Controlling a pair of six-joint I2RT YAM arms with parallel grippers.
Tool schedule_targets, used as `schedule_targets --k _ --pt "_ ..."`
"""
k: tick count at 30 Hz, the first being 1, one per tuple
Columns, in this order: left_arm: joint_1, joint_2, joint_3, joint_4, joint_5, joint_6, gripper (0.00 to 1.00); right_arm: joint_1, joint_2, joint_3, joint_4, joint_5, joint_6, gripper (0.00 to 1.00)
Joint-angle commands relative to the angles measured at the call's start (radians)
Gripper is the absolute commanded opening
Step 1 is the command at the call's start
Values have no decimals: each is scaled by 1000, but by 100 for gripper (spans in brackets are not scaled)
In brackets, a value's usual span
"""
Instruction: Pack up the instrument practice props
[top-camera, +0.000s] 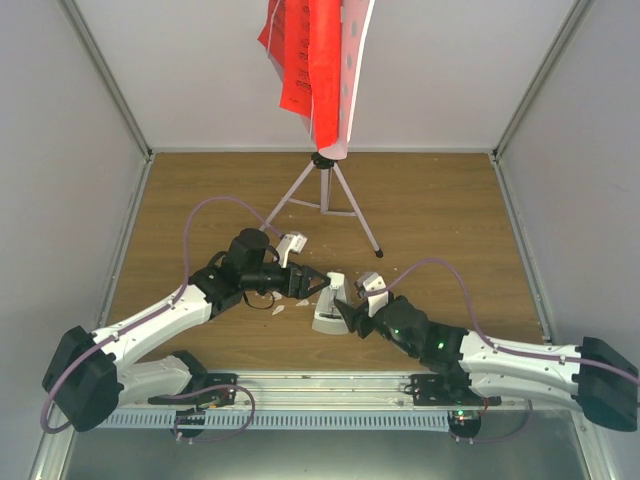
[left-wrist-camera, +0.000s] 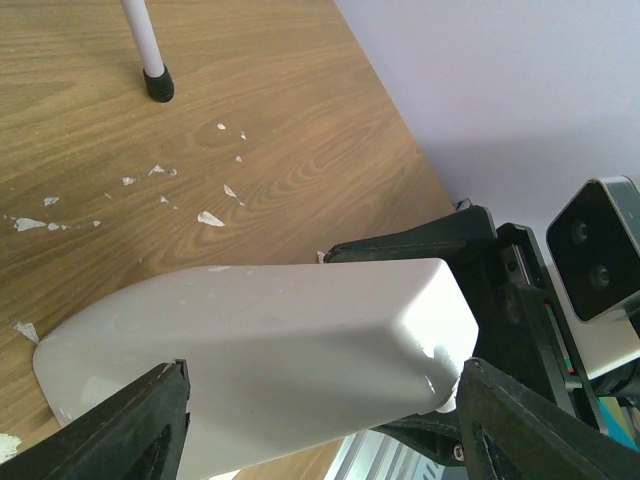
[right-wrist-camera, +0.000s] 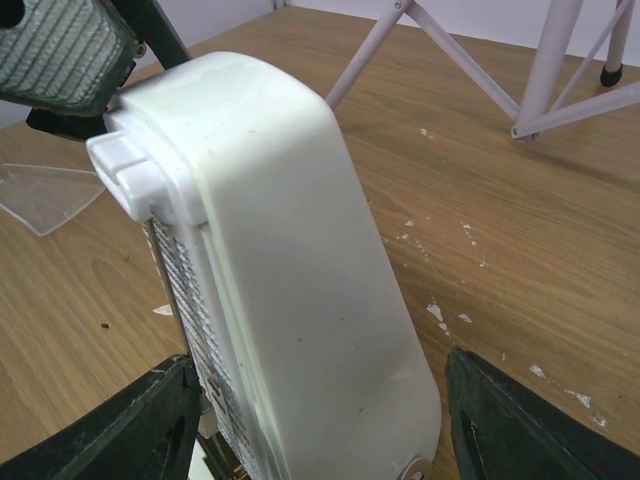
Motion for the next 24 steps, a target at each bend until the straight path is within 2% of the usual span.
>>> schedule_targets --k 1,24 --pt "-8 2 32 17 -6 21 74 -20 -5 -9 13 22 22 67" --pt "-9 -35 13 16 -10 41 75 -51 9 0 29 -13 16 70"
